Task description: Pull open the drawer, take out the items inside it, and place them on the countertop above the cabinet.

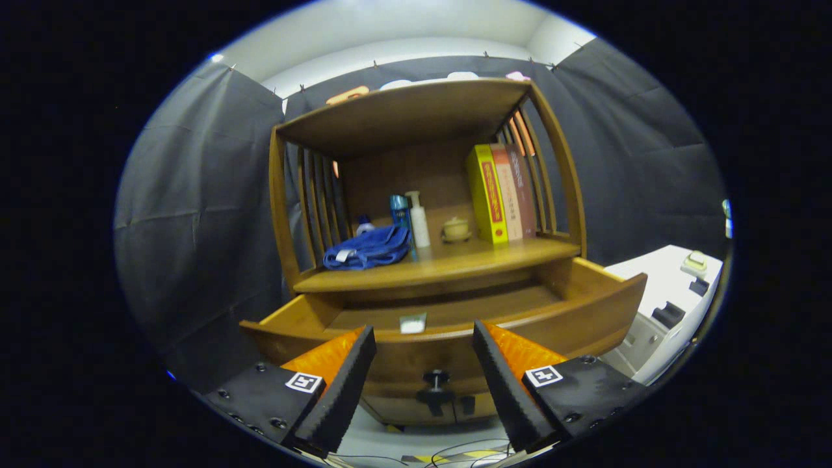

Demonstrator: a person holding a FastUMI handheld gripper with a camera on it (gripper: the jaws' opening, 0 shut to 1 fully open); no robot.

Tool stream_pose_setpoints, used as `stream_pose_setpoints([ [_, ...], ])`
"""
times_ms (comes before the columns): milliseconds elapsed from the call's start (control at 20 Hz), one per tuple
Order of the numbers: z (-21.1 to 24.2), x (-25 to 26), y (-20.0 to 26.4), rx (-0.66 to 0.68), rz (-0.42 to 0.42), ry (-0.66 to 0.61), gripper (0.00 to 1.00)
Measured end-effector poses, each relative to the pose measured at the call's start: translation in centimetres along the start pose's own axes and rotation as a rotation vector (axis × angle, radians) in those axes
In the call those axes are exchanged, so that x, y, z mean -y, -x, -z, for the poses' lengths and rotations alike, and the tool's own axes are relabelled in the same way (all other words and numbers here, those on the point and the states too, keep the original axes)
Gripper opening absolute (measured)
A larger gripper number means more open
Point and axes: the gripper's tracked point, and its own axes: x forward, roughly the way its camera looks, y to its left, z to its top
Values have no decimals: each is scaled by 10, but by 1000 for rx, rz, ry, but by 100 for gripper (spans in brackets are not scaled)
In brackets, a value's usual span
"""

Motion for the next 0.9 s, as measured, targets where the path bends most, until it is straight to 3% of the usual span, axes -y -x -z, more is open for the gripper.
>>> stream_pose_setpoints([
  [300, -59, -5, -39, -116, -65, 3, 98],
  [500, -88, -1, -78, -168, -36, 43, 98],
  [700, -68, -11, -114, -323, -28, 26, 98],
  [900, -8, -1, -154, -490, 13, 48, 98],
])
